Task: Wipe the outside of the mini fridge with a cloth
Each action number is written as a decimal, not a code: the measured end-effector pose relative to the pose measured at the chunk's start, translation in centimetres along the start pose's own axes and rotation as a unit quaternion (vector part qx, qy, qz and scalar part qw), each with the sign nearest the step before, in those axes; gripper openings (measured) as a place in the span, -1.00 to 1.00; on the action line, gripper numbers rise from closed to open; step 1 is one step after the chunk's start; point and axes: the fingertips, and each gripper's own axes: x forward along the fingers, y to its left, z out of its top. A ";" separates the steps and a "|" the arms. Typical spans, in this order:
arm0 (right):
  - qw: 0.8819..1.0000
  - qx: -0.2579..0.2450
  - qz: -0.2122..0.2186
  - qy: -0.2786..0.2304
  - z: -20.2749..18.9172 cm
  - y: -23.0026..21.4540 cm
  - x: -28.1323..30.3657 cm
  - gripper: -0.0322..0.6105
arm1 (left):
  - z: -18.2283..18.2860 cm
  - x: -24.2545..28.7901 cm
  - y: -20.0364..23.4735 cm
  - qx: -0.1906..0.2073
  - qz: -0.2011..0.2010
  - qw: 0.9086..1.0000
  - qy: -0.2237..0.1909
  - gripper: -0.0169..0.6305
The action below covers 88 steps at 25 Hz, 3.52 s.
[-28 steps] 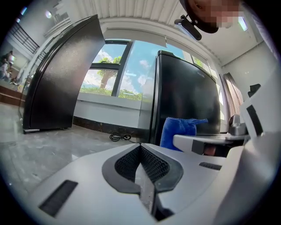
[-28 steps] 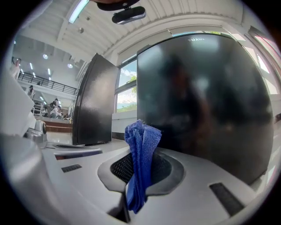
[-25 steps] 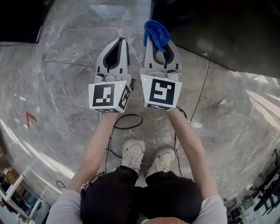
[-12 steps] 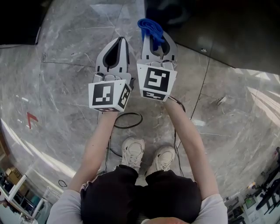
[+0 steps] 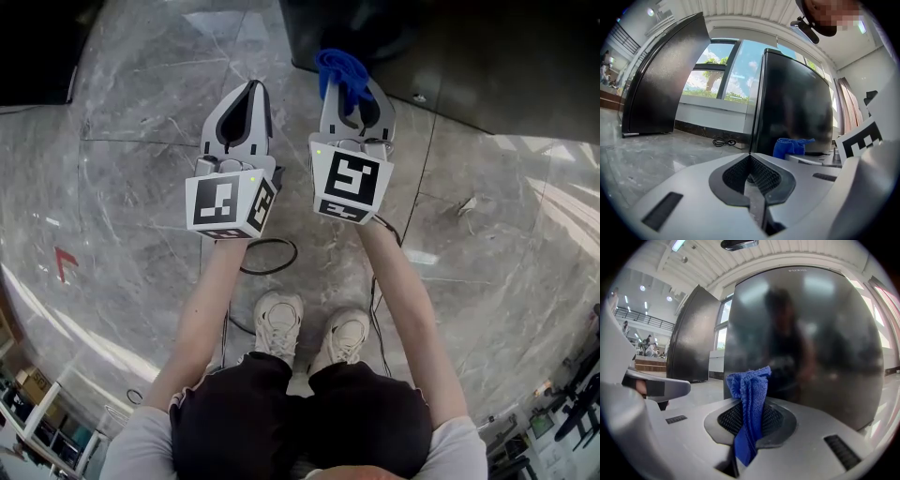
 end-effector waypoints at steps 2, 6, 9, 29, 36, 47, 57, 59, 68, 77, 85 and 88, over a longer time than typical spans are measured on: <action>1.000 0.003 -0.006 0.000 0.0 -0.8 -0.5 -0.70 | -0.1 0.1 -0.6 0.000 -0.005 1.000 0.002 -0.94; 1.000 0.006 -0.026 0.000 -0.2 -3.2 -1.6 -0.69 | -0.4 0.4 -1.8 0.002 -0.018 1.000 0.006 -0.94; 0.999 0.004 -0.042 0.002 -0.5 -4.9 -2.4 -0.70 | -0.3 0.8 -2.8 -0.006 -0.026 1.000 0.004 -0.94; 0.981 0.025 -0.192 0.010 -1.0 -19.1 -8.5 -0.70 | -0.1 5.0 -18.7 0.006 -0.177 0.984 0.006 -0.94; 0.968 0.042 -0.246 0.012 -1.6 -23.9 -10.1 -0.70 | -1.7 5.0 -20.1 0.009 -0.183 0.983 0.024 -0.94; 0.946 0.066 -0.316 0.022 -3.2 -30.4 -11.9 -0.70 | -2.8 5.1 -21.3 0.018 -0.190 0.981 0.034 -0.94; 0.937 0.064 -0.341 0.028 -3.9 -32.8 -12.5 -0.70 | -3.5 5.2 -21.1 0.019 -0.186 0.982 0.041 -0.94; 0.936 0.062 -0.347 0.029 -3.9 -33.3 -12.8 -0.70 | -3.5 5.2 -20.9 0.018 -0.184 0.982 0.042 -0.94; 0.937 0.073 -0.341 0.014 -2.7 -31.7 -14.7 -0.70 | -2.4 4.5 -19.0 0.005 -0.160 0.987 0.029 -0.94; 0.978 0.056 -0.200 0.011 -0.6 -19.5 -13.6 -0.70 | -0.8 1.8 -17.1 0.013 -0.140 0.990 0.009 -0.94; 0.988 0.053 -0.148 0.010 0.0 -14.9 -12.1 -0.70 | 1.8 0.5 -15.2 0.033 -0.125 0.991 -0.027 -0.94; 0.988 0.053 -0.146 0.014 -0.4 -14.3 -11.6 -0.70 | 1.6 0.6 -14.1 0.029 -0.116 0.992 -0.028 -0.94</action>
